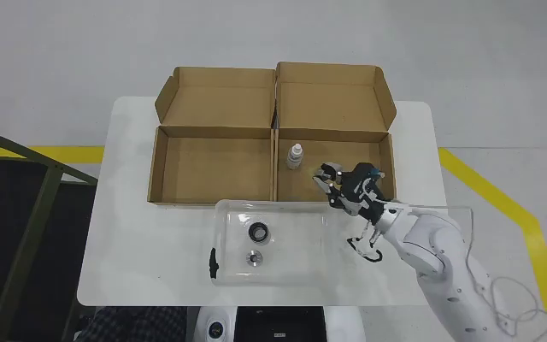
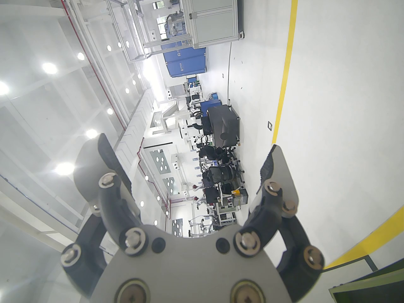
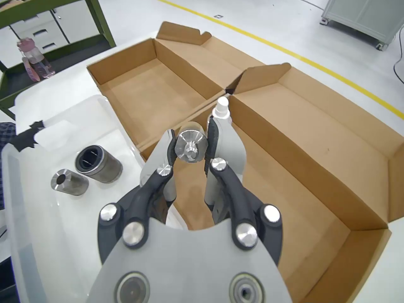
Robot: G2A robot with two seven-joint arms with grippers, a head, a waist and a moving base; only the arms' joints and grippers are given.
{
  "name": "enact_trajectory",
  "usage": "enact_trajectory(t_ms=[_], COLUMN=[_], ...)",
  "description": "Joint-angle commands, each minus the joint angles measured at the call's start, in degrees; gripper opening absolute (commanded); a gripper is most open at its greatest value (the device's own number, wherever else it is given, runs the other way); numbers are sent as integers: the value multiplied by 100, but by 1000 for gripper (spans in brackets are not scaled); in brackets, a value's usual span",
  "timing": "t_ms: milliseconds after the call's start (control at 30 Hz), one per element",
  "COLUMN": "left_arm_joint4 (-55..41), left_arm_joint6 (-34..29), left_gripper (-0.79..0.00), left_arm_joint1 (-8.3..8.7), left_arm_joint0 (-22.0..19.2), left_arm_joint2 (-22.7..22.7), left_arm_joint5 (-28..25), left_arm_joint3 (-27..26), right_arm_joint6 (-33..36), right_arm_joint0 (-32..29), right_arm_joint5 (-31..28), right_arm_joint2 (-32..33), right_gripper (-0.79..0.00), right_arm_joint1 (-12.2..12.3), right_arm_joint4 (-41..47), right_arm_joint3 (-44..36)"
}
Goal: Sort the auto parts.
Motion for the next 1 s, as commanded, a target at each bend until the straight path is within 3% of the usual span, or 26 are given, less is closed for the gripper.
enact_trajectory(t_ms=[0, 533, 900, 967], left_arm_joint4=[0, 0, 0, 0], left_arm_joint6=[0, 0, 0, 0], left_gripper=[0, 0, 0, 0], left_arm_joint1=[0, 0, 0, 0], left_arm_joint0=[0, 0, 0, 0], left_arm_joint2=[0, 0, 0, 0], left_arm_joint5=[0, 0, 0, 0], left_arm_joint3=[0, 0, 0, 0], right_arm_joint6=[148, 1692, 2025, 2085], right_arm_joint0=[120, 1365, 2022, 2108], right_arm_joint5=[56, 10, 37, 21], right_arm_joint2=[-34, -723, -1137, -1201], right_gripper=[-785, -785, -785, -745], right_arm_joint1=[-10, -119, -236, -254], right_arm_joint4=[35, -194, -62, -53], right_arm_joint3=[132, 1118, 1990, 2096])
